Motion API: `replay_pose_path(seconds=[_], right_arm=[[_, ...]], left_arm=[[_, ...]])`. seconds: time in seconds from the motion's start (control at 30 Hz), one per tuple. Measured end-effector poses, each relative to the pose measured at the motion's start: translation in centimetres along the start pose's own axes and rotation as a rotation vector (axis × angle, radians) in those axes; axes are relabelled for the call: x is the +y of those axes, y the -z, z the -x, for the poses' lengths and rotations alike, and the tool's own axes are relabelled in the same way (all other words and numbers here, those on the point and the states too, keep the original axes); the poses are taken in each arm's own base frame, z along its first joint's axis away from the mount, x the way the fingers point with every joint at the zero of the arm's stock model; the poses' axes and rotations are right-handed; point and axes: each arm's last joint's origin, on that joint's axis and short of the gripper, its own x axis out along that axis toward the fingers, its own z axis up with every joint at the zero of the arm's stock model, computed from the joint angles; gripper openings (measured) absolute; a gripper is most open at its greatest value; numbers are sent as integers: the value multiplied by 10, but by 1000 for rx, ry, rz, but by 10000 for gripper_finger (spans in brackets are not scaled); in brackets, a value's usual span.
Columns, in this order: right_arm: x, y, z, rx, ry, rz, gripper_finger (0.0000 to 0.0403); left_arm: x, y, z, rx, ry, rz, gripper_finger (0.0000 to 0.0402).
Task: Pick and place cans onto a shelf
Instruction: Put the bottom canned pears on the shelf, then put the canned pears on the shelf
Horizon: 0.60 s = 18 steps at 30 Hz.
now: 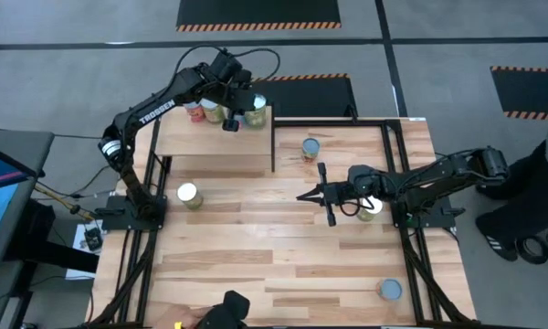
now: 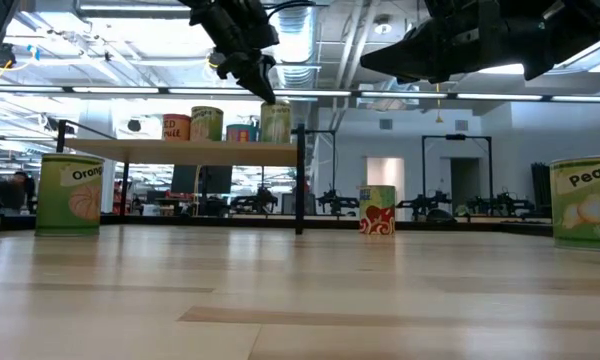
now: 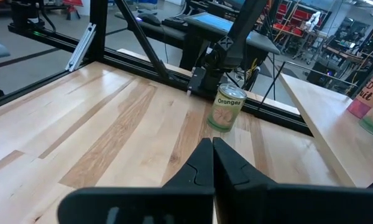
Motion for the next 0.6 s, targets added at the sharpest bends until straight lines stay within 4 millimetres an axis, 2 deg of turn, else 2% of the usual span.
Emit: replay_pose_path(seconds=[0.6], right_arm=[[0,0,0,0,1,0,7]], left_arm=[[2,-6,0,-8,-58,17,57]])
